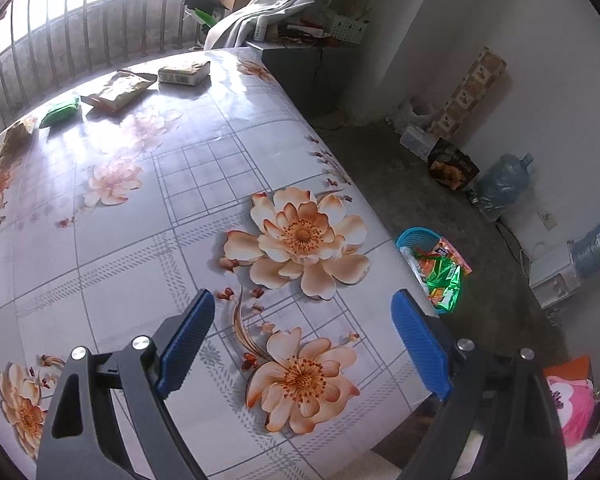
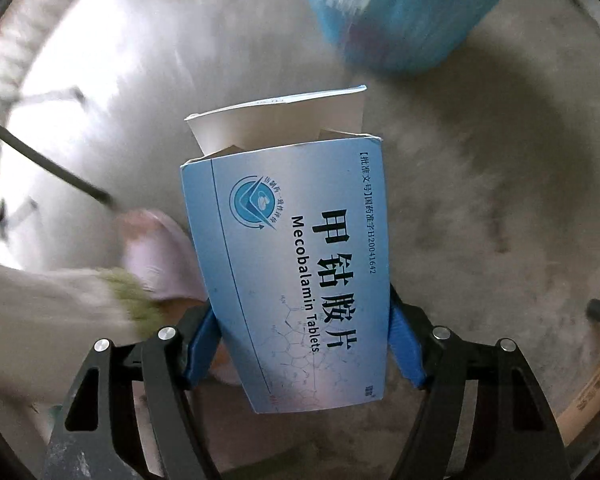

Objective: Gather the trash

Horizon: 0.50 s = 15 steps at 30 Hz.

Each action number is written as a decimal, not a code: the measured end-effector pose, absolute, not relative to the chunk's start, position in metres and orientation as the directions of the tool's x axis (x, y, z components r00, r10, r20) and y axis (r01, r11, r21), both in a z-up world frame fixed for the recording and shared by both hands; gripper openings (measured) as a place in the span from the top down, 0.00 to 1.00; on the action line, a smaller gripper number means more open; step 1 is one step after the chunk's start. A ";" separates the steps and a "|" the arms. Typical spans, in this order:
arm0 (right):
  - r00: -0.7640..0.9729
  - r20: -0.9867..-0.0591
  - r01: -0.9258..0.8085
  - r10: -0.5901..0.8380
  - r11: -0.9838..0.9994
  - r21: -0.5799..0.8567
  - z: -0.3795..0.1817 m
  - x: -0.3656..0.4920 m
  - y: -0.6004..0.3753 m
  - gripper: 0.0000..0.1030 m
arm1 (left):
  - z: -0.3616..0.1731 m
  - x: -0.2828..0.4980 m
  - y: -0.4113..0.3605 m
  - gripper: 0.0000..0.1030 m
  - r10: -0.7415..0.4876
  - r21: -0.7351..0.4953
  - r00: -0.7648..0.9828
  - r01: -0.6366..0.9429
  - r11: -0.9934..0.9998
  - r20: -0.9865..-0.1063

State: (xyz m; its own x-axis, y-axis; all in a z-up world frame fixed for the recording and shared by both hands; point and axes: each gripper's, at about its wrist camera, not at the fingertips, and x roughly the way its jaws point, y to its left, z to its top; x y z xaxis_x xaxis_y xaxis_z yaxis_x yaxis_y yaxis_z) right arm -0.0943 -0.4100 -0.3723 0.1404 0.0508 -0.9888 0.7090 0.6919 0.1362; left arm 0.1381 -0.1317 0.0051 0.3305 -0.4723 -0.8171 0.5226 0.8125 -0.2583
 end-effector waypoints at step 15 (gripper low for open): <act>0.325 -0.935 0.766 -0.140 0.619 0.174 -0.236 -0.009 -0.595 0.24 | 0.009 0.102 -0.096 0.15 -0.489 -0.286 0.354 0.492 0.822 -0.797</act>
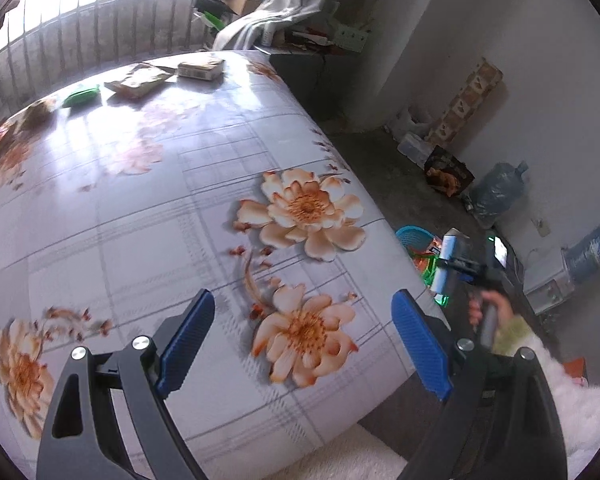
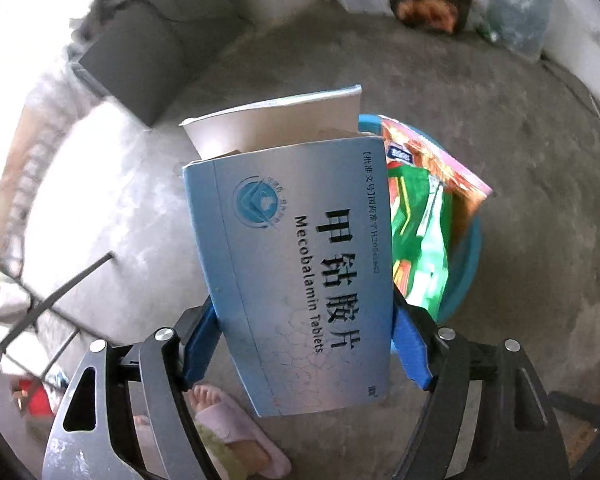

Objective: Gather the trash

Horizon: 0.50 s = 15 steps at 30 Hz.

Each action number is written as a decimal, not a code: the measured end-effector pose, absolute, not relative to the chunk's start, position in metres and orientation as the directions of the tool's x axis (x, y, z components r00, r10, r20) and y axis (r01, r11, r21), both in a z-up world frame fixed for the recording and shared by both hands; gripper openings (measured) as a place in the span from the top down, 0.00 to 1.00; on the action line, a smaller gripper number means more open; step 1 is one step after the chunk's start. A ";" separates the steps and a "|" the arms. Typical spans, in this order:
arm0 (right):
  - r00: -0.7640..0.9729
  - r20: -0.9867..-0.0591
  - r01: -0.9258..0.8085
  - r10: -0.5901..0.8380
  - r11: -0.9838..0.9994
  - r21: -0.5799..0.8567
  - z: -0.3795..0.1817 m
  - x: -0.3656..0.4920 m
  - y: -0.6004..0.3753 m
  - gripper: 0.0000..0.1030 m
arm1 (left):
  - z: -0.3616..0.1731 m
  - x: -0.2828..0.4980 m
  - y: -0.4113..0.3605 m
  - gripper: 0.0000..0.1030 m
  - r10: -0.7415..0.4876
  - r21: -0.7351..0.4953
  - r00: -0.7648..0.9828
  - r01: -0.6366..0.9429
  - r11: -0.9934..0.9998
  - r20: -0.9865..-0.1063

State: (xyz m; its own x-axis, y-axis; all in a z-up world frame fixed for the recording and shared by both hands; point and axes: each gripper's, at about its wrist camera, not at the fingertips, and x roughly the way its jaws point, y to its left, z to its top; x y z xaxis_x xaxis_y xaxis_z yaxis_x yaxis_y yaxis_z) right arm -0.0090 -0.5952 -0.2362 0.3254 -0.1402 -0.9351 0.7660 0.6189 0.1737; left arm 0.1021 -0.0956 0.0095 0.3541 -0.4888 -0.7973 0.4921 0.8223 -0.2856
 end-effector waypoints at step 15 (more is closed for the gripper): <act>0.479 -0.862 0.763 -0.167 0.564 0.315 -0.169 -0.067 -0.499 0.21 | 0.012 0.074 -0.056 0.15 -0.474 -0.258 0.435 0.467 0.846 -0.766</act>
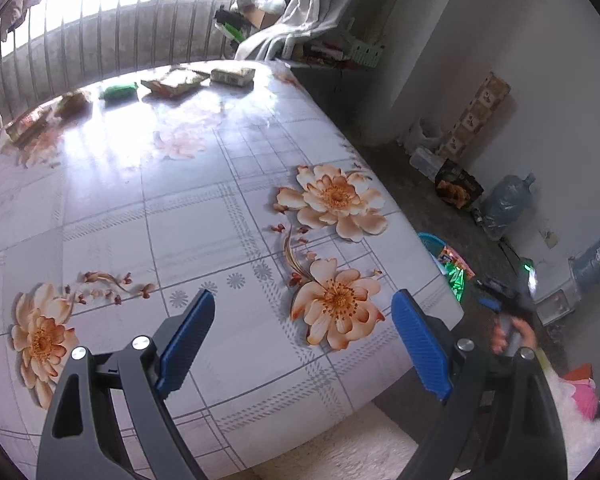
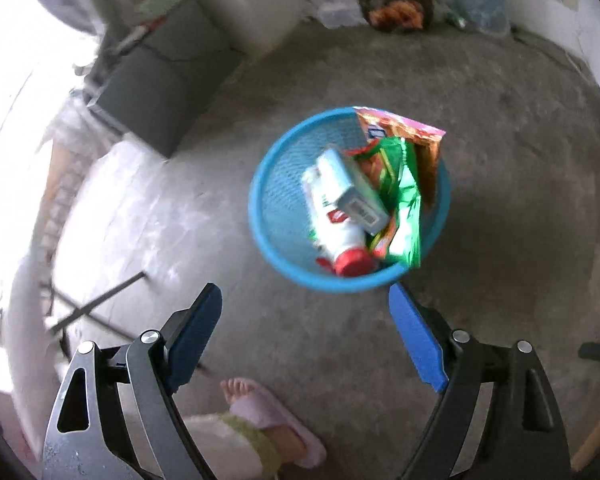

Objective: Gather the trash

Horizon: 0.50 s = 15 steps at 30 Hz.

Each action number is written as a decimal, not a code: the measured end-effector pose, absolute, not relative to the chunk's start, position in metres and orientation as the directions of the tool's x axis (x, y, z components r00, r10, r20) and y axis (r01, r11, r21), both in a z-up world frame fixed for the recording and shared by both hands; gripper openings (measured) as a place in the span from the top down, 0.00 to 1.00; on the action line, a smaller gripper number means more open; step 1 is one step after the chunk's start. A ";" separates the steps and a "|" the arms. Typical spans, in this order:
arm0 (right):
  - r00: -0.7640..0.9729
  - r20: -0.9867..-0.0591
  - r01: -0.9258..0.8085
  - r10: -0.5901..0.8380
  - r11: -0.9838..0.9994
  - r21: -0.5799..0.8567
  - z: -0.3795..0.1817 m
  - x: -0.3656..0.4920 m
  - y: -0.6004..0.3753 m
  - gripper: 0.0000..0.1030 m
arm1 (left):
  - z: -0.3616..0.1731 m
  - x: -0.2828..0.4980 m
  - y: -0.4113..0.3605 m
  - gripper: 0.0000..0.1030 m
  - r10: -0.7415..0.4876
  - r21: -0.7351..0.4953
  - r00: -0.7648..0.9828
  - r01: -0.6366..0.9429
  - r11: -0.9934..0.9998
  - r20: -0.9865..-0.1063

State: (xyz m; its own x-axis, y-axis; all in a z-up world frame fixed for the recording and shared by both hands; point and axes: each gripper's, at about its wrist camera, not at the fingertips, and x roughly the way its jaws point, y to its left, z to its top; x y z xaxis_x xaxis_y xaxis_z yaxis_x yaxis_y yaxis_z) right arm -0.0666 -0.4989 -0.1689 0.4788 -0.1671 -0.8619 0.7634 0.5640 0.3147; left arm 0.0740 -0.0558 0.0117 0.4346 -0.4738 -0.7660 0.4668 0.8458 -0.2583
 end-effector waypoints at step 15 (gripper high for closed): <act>0.799 -0.568 0.374 -0.198 0.903 0.211 -0.020 -0.063 -0.297 0.08 | 0.054 0.023 -0.022 0.05 -0.409 -0.196 0.627 0.382 0.903 -0.663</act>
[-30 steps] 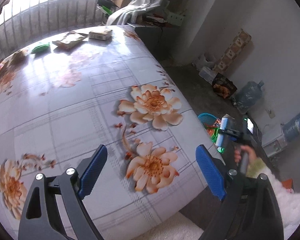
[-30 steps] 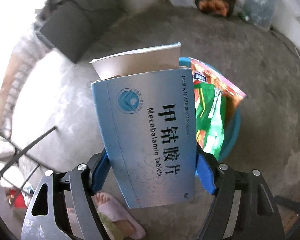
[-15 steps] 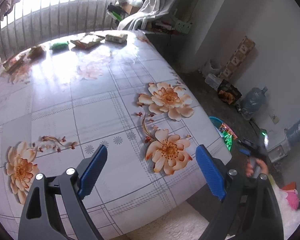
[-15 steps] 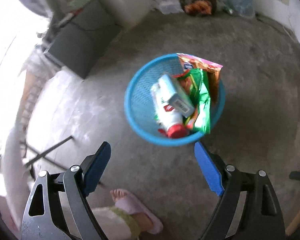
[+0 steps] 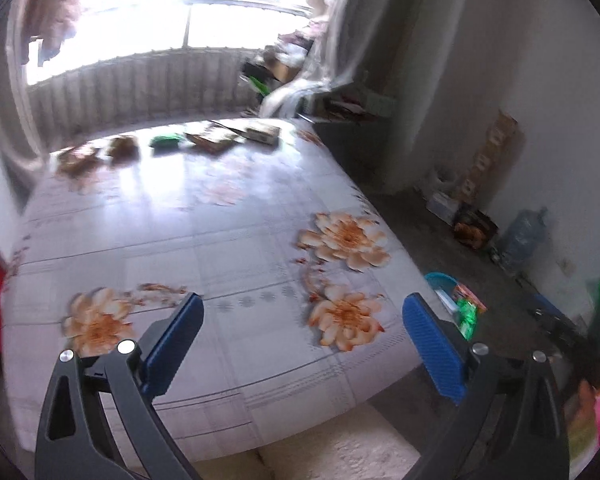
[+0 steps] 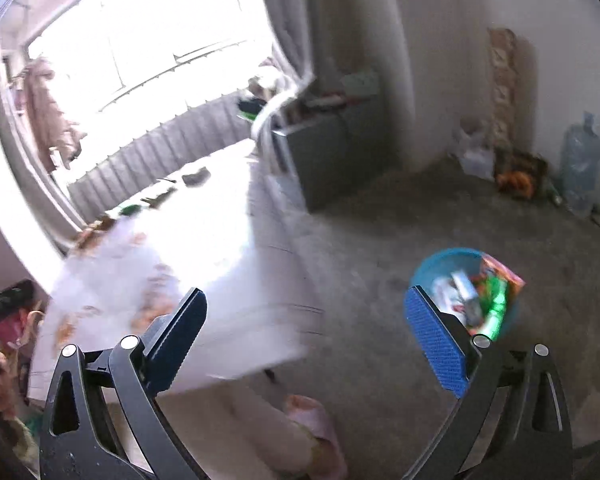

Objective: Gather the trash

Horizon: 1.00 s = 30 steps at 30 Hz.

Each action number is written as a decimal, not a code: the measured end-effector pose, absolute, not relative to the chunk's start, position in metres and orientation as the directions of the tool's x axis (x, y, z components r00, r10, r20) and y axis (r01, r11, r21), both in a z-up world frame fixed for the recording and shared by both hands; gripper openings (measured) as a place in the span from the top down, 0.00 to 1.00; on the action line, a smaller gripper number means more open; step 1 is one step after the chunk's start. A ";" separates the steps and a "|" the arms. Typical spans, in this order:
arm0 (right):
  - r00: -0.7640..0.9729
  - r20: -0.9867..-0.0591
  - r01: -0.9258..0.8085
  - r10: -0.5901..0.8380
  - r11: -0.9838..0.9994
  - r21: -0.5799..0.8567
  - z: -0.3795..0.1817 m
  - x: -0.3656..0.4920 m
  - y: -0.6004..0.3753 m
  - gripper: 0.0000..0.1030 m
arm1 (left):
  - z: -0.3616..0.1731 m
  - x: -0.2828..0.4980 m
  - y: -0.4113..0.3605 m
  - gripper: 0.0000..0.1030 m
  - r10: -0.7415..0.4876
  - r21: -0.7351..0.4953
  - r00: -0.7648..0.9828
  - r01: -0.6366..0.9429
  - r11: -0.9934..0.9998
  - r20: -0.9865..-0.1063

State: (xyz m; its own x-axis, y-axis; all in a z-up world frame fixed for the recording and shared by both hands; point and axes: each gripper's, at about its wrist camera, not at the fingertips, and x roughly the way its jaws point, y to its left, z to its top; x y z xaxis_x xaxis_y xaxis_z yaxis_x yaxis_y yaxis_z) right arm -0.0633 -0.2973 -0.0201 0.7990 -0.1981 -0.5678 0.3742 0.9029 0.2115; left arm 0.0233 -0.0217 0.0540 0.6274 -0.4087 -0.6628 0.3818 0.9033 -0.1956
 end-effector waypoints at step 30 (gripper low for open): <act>0.559 -0.784 0.317 -0.269 0.943 -0.098 -0.068 -0.034 -0.144 0.08 | -0.011 -0.022 0.019 0.05 -0.017 0.022 0.551 0.066 0.998 -0.834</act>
